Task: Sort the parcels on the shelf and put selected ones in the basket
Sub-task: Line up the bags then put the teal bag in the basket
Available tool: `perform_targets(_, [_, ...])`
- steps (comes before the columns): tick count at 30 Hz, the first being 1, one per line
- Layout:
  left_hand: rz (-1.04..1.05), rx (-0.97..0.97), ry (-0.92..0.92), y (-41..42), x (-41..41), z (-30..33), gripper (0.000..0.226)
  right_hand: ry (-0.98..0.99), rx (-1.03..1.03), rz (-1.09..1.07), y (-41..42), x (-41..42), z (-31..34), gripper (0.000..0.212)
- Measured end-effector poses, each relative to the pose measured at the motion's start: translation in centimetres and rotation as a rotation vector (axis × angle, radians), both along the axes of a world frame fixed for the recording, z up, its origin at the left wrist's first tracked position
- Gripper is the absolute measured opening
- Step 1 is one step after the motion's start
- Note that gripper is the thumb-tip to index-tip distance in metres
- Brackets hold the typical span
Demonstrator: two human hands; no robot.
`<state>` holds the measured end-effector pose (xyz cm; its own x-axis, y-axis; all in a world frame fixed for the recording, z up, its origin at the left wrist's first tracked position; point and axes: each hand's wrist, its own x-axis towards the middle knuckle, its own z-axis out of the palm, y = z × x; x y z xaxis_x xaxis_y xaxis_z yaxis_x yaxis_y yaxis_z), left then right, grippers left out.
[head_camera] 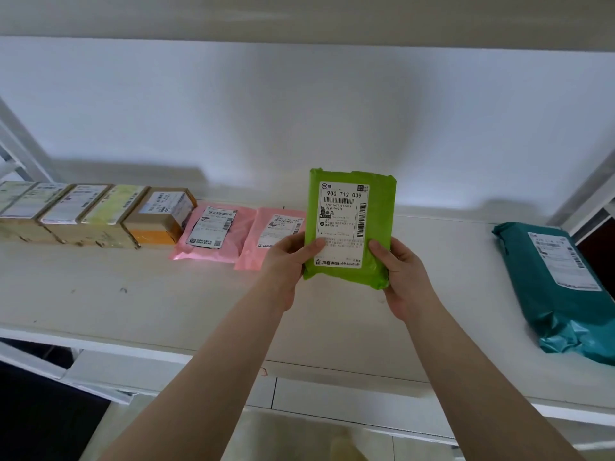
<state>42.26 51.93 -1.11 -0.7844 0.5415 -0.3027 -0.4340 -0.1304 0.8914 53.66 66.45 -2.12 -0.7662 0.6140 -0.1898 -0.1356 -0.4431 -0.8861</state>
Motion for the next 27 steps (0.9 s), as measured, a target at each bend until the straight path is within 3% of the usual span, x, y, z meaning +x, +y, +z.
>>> perform_targets(11, [0.024, -0.085, 0.034, 0.0, -1.2, 0.1, 0.042, -0.026, -0.038, -0.052, -0.6, -1.2, 0.0, 0.032])
perform_targets(15, [0.001, -0.181, 0.113, 0.4, -1.6, 0.0, 0.037, -0.068, -0.055, -0.162, -0.8, -2.1, -0.4, 0.044])
perform_targets(18, [-0.004, -0.271, 0.210, 0.8, -1.8, -0.3, 0.033, -0.102, -0.044, -0.203, -0.8, -2.9, -1.1, 0.047])
perform_targets(22, [0.042, -0.453, 0.422, 1.5, -2.6, -1.7, 0.050, -0.165, -0.036, -0.239, -0.5, -4.3, -2.1, 0.048])
perform_targets(27, [0.009, -0.690, 0.775, 2.0, -3.6, -2.9, 0.032, -0.260, -0.020, -0.297, 0.3, -5.2, -3.8, 0.050])
